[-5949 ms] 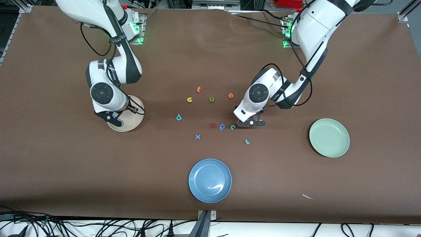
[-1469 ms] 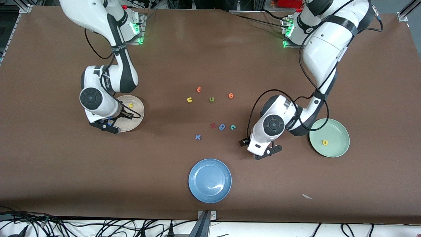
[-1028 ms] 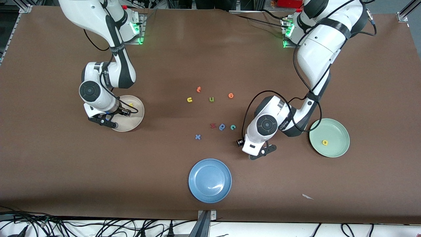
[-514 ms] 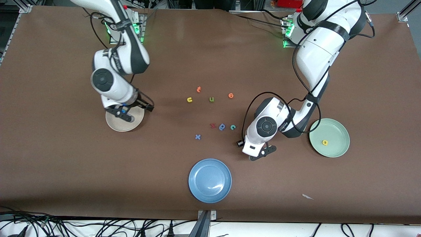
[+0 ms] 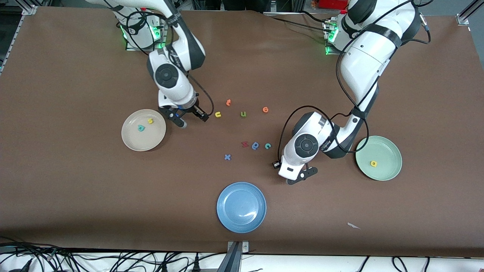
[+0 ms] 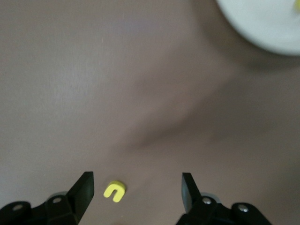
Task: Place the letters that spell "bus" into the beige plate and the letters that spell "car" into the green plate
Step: 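Grasp the yellow U with the right gripper while the left gripper lifts the 9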
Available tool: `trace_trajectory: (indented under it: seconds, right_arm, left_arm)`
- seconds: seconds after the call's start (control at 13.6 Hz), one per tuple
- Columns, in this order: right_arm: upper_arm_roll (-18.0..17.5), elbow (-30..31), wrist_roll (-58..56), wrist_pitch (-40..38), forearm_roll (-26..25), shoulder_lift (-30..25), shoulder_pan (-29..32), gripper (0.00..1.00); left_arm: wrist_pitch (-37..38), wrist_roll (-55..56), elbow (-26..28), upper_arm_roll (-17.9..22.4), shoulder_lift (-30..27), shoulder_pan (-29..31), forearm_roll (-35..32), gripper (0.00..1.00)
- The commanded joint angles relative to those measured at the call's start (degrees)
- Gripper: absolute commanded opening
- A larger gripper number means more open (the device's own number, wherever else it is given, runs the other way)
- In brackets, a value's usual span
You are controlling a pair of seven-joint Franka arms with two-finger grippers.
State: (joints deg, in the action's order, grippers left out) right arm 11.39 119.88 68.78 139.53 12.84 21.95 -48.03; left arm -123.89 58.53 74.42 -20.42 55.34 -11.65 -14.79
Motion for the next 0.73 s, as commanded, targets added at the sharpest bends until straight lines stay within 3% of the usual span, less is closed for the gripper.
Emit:
trace_trajectory:
  seconds: [0.0, 0.29, 0.66]
  right_arm:
    - [0.39, 0.01, 7.22, 5.65, 0.08, 4.06, -4.17, 0.84]
    - [0.21, -0.43, 11.71, 8.82, 0.08, 6.96, -5.4, 0.77]
    - [0.21, -3.07, 12.6, 9.09, 0.43, 9.17, -6.63, 0.76]
  left_arm:
    - [0.32, 0.01, -2.0, 0.74, 1.17, -1.0, 0.55, 0.16]
    - [0.41, -0.43, -2.0, 0.74, 1.0, -0.83, 0.29, 0.12]
    - [2.51, -6.56, -1.91, 0.65, -1.81, 1.97, -0.42, 0.09]
